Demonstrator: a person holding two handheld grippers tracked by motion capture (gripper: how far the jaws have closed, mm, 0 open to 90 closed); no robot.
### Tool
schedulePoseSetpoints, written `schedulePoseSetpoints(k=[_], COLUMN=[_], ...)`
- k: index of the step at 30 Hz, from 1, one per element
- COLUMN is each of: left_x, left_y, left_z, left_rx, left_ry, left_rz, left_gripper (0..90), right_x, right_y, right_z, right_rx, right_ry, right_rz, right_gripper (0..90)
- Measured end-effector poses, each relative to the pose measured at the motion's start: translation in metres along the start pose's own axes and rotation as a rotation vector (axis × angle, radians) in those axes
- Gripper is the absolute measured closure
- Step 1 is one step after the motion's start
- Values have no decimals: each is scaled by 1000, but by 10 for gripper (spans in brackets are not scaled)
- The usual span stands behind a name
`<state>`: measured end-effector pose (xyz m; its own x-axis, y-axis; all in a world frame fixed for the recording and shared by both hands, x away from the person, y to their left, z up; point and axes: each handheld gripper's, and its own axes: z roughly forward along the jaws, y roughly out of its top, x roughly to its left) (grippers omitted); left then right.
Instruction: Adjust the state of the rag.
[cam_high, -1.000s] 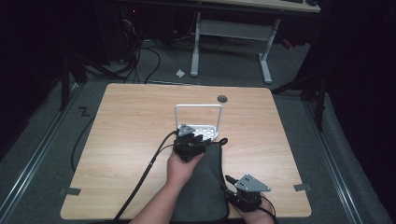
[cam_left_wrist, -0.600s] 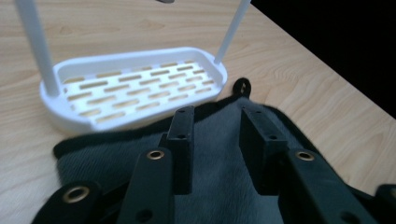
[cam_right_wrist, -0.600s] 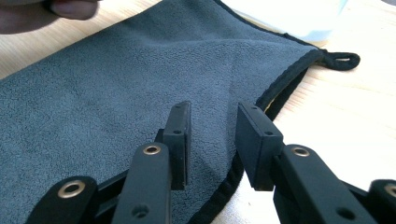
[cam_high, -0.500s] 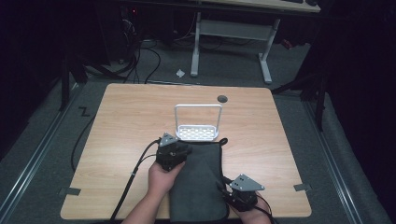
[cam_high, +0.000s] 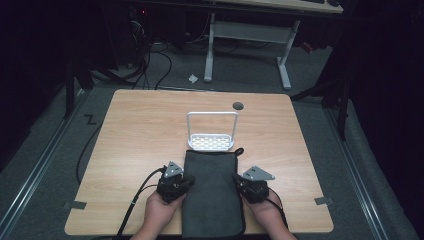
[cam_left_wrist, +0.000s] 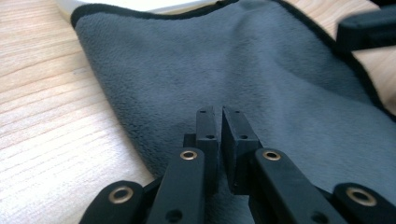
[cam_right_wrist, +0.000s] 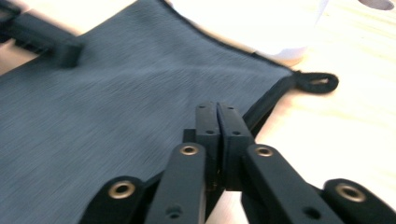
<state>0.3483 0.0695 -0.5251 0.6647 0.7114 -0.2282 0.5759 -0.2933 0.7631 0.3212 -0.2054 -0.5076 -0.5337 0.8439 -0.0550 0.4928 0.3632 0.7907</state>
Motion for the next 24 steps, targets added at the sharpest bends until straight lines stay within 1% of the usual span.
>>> schedulePoseSetpoints(k=[3, 5, 6, 8, 9, 11, 13, 14, 15, 17, 20, 22, 24], left_x=[4, 6, 6, 5, 5, 1, -3, -3, -7, -11, -12, -12, -11], left_y=[-1, -3, -3, -4, -4, -8, -13, -13, -18, -24, -28, -27, -25], left_z=[4, 5, 5, 3, 3, -2, -6, -6, -11, -16, -20, -20, -20], left_rx=[32, 41, 43, 51, 51, 63, 68, 68, 74, 71, 66, 68, 60], left_ry=[16, 0, -2, -3, -3, -20, -36, -36, -58, -71, -79, -79, -78], left_rz=[8, 6, 7, 24, 24, 40, 46, 46, 51, 60, 48, 51, 37], left_gripper=[843, 828, 821, 822, 823, 825, 825, 825, 824, 825, 823, 813, 785], right_x=[-3, -4, -4, -4, -3, -3, 0, 2, 3, 6, 10, 11, 10], right_y=[3, 0, -2, -3, -4, -7, -10, -12, -14, -20, -25, -25, -25], right_z=[18, 28, 29, 29, 28, 24, 19, 15, 11, 4, -2, -3, -2], right_rx=[62, 117, 113, 110, 109, 104, 109, 111, 115, 112, 106, 106, 106], right_ry=[-15, -12, -15, -13, -13, -2, 12, 21, 30, 44, 63, 62, 64], right_rz=[-23, -38, -41, -33, -34, -30, -38, -43, -49, -54, -53, -45, -43], right_gripper=[900, 900, 900, 900, 899, 895, 884, 878, 873, 868, 867, 863, 862])
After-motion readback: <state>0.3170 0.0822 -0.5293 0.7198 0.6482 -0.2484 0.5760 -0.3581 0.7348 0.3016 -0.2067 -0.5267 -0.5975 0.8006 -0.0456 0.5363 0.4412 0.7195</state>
